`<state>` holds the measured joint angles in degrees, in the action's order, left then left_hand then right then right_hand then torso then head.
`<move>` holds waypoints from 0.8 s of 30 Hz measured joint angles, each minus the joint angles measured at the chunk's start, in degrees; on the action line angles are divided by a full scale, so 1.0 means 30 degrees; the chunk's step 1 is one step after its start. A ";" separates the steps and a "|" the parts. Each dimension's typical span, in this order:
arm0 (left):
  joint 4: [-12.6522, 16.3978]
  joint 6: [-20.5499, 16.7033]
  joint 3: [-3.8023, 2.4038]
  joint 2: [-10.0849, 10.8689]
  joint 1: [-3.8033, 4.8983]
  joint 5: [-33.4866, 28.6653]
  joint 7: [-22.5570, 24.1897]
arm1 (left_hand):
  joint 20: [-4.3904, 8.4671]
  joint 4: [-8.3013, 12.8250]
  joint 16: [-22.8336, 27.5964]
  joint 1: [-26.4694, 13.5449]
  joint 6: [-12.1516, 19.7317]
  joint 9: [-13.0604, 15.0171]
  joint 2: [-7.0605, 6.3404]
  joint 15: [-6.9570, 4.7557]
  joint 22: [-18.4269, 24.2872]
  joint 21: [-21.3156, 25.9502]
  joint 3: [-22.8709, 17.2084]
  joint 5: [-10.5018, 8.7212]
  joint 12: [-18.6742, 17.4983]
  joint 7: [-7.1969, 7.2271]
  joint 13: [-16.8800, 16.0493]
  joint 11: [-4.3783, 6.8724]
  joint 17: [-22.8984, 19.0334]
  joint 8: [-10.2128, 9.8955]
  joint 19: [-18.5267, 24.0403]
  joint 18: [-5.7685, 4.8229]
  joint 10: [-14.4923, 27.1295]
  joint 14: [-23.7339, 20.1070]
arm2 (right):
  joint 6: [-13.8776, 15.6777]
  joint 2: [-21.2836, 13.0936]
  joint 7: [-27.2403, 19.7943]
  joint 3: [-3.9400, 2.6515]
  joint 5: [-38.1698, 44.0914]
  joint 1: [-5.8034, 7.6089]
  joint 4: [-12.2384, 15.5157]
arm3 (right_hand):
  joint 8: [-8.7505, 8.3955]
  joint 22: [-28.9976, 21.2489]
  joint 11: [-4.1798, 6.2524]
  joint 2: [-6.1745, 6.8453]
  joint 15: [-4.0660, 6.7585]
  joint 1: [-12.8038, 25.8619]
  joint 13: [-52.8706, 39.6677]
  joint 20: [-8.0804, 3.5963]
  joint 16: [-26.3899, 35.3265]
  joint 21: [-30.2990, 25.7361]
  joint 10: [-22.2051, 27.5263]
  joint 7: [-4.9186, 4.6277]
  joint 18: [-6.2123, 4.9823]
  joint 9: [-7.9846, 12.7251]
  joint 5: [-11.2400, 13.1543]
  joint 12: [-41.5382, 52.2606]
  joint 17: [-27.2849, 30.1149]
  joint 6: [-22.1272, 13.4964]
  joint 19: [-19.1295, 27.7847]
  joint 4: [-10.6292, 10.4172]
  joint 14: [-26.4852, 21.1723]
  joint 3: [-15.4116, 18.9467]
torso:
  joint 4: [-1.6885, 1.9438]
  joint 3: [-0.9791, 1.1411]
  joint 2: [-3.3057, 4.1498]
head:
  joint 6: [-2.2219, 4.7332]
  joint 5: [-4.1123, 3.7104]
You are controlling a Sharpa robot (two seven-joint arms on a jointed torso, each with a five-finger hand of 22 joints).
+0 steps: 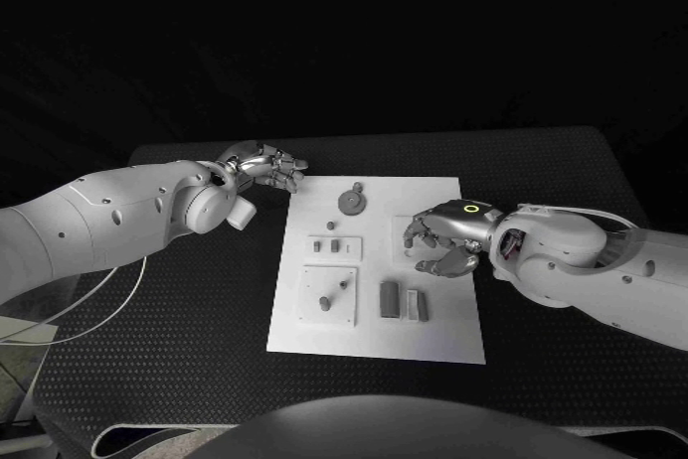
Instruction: Assemble the parts on the task board
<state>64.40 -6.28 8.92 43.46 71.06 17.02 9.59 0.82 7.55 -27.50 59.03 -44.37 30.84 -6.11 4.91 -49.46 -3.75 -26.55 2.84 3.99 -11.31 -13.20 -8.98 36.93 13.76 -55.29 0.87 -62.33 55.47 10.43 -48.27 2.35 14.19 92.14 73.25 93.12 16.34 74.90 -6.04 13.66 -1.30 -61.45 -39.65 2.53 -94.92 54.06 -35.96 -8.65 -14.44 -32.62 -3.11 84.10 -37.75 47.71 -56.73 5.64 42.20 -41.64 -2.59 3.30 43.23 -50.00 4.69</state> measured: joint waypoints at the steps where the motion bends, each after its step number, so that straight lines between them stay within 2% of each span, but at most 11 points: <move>1: 0.0000 -0.0001 0.0000 0.0000 0.0000 0.0000 0.0003 | -0.0001 0.0000 0.0000 0.0000 0.0000 0.0000 0.0000 -0.0001 0.0000 0.0000 0.0001 0.0000 0.0000 0.0000 -0.0001 0.0000 0.0000 0.0000 0.0000 0.0000 0.0000 0.0000 | 0.0087 -0.0130 0.0159 -0.0004 -0.0634 0.0054 0.0056 | 0.0184 0.0000 0.0116 0.0023 0.0138 0.0023 0.0046 -0.0097 -0.0003 0.0014 -0.0185 -0.0022 0.0003 -0.0068 0.0000 0.0000 0.0023 0.0342 -0.0106 -0.0169 0.0139 0.0029 | -0.0002 0.0000 -0.0002 | 0.0000 -0.0013; 3: 0.0000 -0.0001 0.0000 0.0001 0.0000 0.0001 0.0005 | 0.0000 0.0000 0.0000 0.0000 -0.0001 0.0000 0.0000 -0.0001 -0.0001 0.0000 0.0000 0.0000 0.0000 0.0000 -0.0001 0.0000 0.0000 0.0000 0.0000 0.0000 0.0000 0.0000 | 0.0156 -0.0298 0.0419 -0.0010 -0.1503 0.0074 0.0134 | 0.0531 0.0000 0.0453 -0.0102 0.0446 0.0143 0.0166 -0.0309 -0.0007 0.0166 -0.0743 0.0056 0.0098 -0.0243 0.0000 0.0000 0.0099 0.1025 -0.0484 -0.0440 0.0608 0.0117 | 0.0000 0.0002 0.0000 | 0.0000 -0.0044; 5: 0.0000 -0.0001 0.0001 0.0003 0.0000 0.0002 0.0007 | 0.0000 0.0000 0.0000 0.0000 0.0000 0.0000 0.0000 -0.0001 -0.0001 0.0000 0.0000 0.0000 0.0000 -0.0001 -0.0001 0.0000 0.0000 0.0000 0.0000 0.0001 0.0000 0.0000 | 0.0102 -0.0435 0.0863 -0.0009 -0.2418 0.0073 0.0242 | 0.0807 0.0000 0.0758 -0.0033 0.0693 0.0491 0.0263 -0.0501 -0.0011 0.0360 -0.1387 0.0202 0.0186 -0.0392 0.0000 0.0000 0.0119 0.1605 -0.0939 -0.0807 0.1182 0.0208 | 0.0000 0.0002 -0.0002 | 0.0000 -0.0075; 7: 0.0000 -0.0001 0.0001 0.0003 0.0000 0.0003 0.0007 | -0.0001 0.0000 0.0000 0.0000 -0.0001 0.0000 0.0000 -0.0001 -0.0001 0.0000 0.0000 0.0000 0.0000 -0.0001 -0.0002 0.0000 -0.0001 0.0000 0.0000 0.0001 0.0000 0.0000 | -0.0166 -0.0527 0.1356 -0.0009 -0.3232 0.0072 0.0305 | 0.0989 0.0000 0.1297 -0.0111 0.1272 0.1211 0.0373 -0.0926 -0.0016 0.0757 -0.2558 0.0420 0.0226 -0.0550 0.0000 0.0006 0.0183 0.2164 -0.1827 -0.1516 0.2271 0.0302 | 0.0000 0.0013 0.0000 | 0.0000 -0.0095; 10: 0.0006 -0.0001 0.0001 0.0008 0.0000 0.0003 0.0008 | -0.0001 0.0000 0.0000 0.0000 -0.0001 0.0001 0.0000 0.0000 -0.0002 0.0000 0.0000 0.0000 0.0000 -0.0001 -0.0002 0.0000 -0.0002 -0.0001 0.0000 0.0001 0.0000 0.0000 | -0.1411 -0.0706 0.2534 -0.0006 -0.4634 0.0072 0.0347 | 0.1245 0.0000 0.1828 -0.0302 0.2040 0.2661 0.0498 -0.1434 -0.0054 0.1246 -0.4017 0.0786 0.0397 -0.0780 0.0000 0.0067 0.0277 0.2853 -0.2803 -0.2961 0.3688 0.0423 | 0.0004 0.0015 0.0002 | 0.0000 -0.0114; 12: 0.0015 -0.0001 0.0001 0.0013 -0.0001 0.0004 0.0008 | -0.0001 0.0000 0.0000 0.0000 -0.0001 0.0000 0.0000 -0.0001 -0.0002 0.0000 0.0000 0.0000 0.0000 -0.0001 -0.0003 0.0000 -0.0002 0.0000 0.0000 0.0000 0.0000 0.0000 | -0.2407 -0.0792 0.3467 0.0002 -0.5641 0.0066 0.0337 | 0.1260 0.0000 0.2017 -0.0181 0.2306 0.3457 0.0507 -0.1605 -0.0054 0.1286 -0.4350 0.0923 0.0407 -0.0851 0.0000 -0.0077 0.0282 0.3061 -0.2983 -0.3636 0.3974 0.0463 | 0.0002 0.0024 0.0004 | 0.0000 -0.0115; 13: 0.0016 -0.0001 0.0001 0.0016 -0.0001 0.0004 0.0008 | 0.0000 0.0000 0.0000 0.0000 -0.0002 0.0000 0.0000 -0.0001 -0.0002 0.0000 0.0000 0.0000 0.0000 -0.0001 -0.0002 0.0000 0.0002 0.0000 0.0000 0.0001 0.0000 0.0000 | -0.2786 -0.0830 0.3853 0.0005 -0.6039 0.0060 0.0348 | 0.1261 0.0000 0.2111 -0.0223 0.2385 0.3578 0.0464 -0.1742 -0.0054 0.1476 -0.4668 0.1001 0.0420 -0.0914 0.0000 -0.0077 0.0249 0.3186 -0.3179 -0.3730 0.4309 0.0415 | 0.0002 0.0026 0.0004 | 0.0000 -0.0115; 15: 0.0016 0.0000 0.0001 0.0023 -0.0001 0.0005 0.0007 | 0.0000 0.0000 0.0000 0.0000 -0.0001 0.0001 0.0000 -0.0001 -0.0003 0.0000 0.0000 0.0000 0.0000 -0.0002 -0.0002 0.0000 0.0018 0.0068 0.0000 0.0000 0.0000 0.0000 | -0.3452 -0.0930 0.4659 0.0008 -0.6797 0.0040 0.0455 | 0.1260 0.0000 0.2221 -0.0367 0.2509 0.3722 0.0316 -0.1928 -0.0054 0.1697 -0.5128 0.1131 0.0689 -0.1035 0.0000 -0.0078 0.0134 0.3326 -0.3398 -0.3676 0.4728 0.0468 | 0.0000 0.0026 0.0005 | 0.0000 -0.0123; 18: 0.0016 0.0001 0.0003 0.0026 -0.0001 0.0005 0.0006 | 0.0000 0.0000 0.0000 0.0000 -0.0002 0.0000 0.0000 -0.0001 -0.0003 0.0000 0.0000 0.0000 0.0000 -0.0002 -0.0003 0.0000 0.0018 0.0068 0.0001 0.0001 0.0000 0.0000 | -0.3914 -0.1092 0.5519 -0.0002 -0.7596 -0.0164 0.0720 | 0.1261 0.0000 0.2363 -0.0462 0.2626 0.3711 0.0062 -0.1906 -0.0047 0.1844 -0.5771 0.1206 0.0687 -0.1168 0.0000 0.0079 -0.0053 0.3564 -0.3617 -0.3296 0.5373 0.0559 | -0.0013 0.0027 0.0005 | 0.0000 -0.0163; 21: 0.0023 0.0002 0.0004 0.0017 -0.0002 0.0006 0.0003 | -0.0001 0.0000 0.0000 0.0000 -0.0002 0.0000 0.0000 -0.0001 -0.0003 0.0000 0.0000 0.0000 0.0000 -0.0002 -0.0003 0.0000 0.0018 0.0068 0.0000 0.0001 0.0000 0.0000 | -0.4134 -0.1133 0.6150 0.0012 -0.8099 -0.0417 0.0820 | 0.1260 0.0000 0.2460 -0.0618 0.2752 0.3878 -0.0109 -0.1810 -0.0046 0.1869 -0.6156 0.1319 0.0684 -0.1224 0.0000 0.0081 -0.0160 0.3703 -0.3784 -0.3274 0.5766 0.0538 | -0.0026 0.0027 0.0000 | 0.0000 -0.0190; 24: 0.0027 0.0002 0.0004 0.0006 -0.0001 0.0006 0.0003 | -0.0001 0.0000 0.0000 0.0000 -0.0003 0.0000 0.0000 -0.0001 -0.0003 0.0000 0.0000 0.0000 0.0000 -0.0003 -0.0003 0.0000 0.0017 0.0068 0.0000 0.0000 0.0000 0.0000 | -0.4180 -0.1047 0.6636 0.0001 -0.8356 -0.0714 0.0827 | 0.1260 -0.0001 0.2459 -0.0415 0.2812 0.4108 -0.0183 -0.1808 -0.0037 0.1869 -0.6215 0.1324 0.0597 -0.1224 0.0000 0.0084 -0.0204 0.3708 -0.3785 -0.3283 0.5969 0.0529 | -0.0035 0.0022 -0.0004 | 0.0000 -0.0238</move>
<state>64.48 -6.27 8.93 43.48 71.06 17.04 9.60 0.81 7.55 -27.50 59.03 -44.38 30.83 -6.11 4.91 -49.47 -3.75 -26.55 2.84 3.99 -11.32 -13.21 -8.98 36.98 13.97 -55.29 0.87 -62.33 55.47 -2.11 -51.41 22.26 14.19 67.07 71.10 95.60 20.12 74.90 1.34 12.42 7.13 -49.13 -40.20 -2.89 -95.03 59.67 -54.60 -4.68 -12.65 -36.30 -3.11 84.35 -38.36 58.84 -68.08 -4.21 60.10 -40.05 -2.69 3.36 43.21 -50.00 3.97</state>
